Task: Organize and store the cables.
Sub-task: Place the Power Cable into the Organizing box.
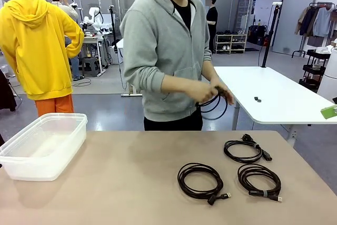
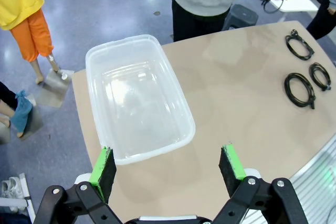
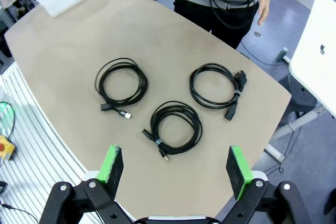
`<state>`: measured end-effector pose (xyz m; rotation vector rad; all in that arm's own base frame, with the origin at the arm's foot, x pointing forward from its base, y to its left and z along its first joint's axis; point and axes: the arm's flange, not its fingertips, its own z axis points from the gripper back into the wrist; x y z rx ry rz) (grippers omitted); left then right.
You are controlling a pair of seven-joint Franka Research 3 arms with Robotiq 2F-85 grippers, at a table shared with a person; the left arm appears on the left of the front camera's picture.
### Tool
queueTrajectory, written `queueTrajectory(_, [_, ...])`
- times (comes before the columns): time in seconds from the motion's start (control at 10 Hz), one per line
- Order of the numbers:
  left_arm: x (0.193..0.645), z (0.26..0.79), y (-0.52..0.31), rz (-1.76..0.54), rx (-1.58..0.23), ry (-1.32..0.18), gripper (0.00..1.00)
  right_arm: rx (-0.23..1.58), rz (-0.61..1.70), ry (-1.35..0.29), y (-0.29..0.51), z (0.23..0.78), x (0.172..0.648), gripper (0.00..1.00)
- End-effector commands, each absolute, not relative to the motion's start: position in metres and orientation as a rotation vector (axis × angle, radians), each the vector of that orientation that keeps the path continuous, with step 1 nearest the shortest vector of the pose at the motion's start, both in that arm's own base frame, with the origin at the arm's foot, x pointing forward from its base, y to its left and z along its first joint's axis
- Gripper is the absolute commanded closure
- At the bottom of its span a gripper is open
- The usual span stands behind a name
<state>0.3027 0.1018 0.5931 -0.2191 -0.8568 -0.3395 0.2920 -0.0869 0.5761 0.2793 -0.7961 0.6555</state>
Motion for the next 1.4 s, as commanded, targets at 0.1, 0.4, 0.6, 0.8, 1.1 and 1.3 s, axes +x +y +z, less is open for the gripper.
queueTrajectory(0.1, [0.302, 0.594, 0.100, -0.347, -0.222, -0.859, 0.00, 0.167, 0.394, -0.698, -0.058, 0.560, 0.370, 0.00])
queueTrajectory(0.4, [0.302, 0.594, 0.100, -0.347, -0.222, -0.859, 0.00, 0.025, 0.233, -0.588, -0.032, 0.530, 0.455, 0.00])
queueTrajectory(0.6, [0.302, 0.594, 0.100, -0.347, -0.222, -0.859, 0.00, -0.108, 0.152, -0.553, -0.017, 0.501, 0.501, 0.00])
queueTrajectory(0.8, [0.302, 0.594, 0.100, -0.347, -0.222, -0.859, 0.00, -0.083, 0.123, -0.489, -0.014, 0.477, 0.528, 0.00])
queueTrajectory(1.1, [0.302, 0.594, 0.100, -0.347, -0.222, -0.859, 0.00, -0.096, 0.048, -0.473, -0.016, 0.474, 0.528, 0.00])
queueTrajectory(1.3, [0.302, 0.594, 0.100, -0.347, -0.222, -0.859, 0.00, -0.072, 0.132, -0.490, -0.023, 0.458, 0.536, 0.00])
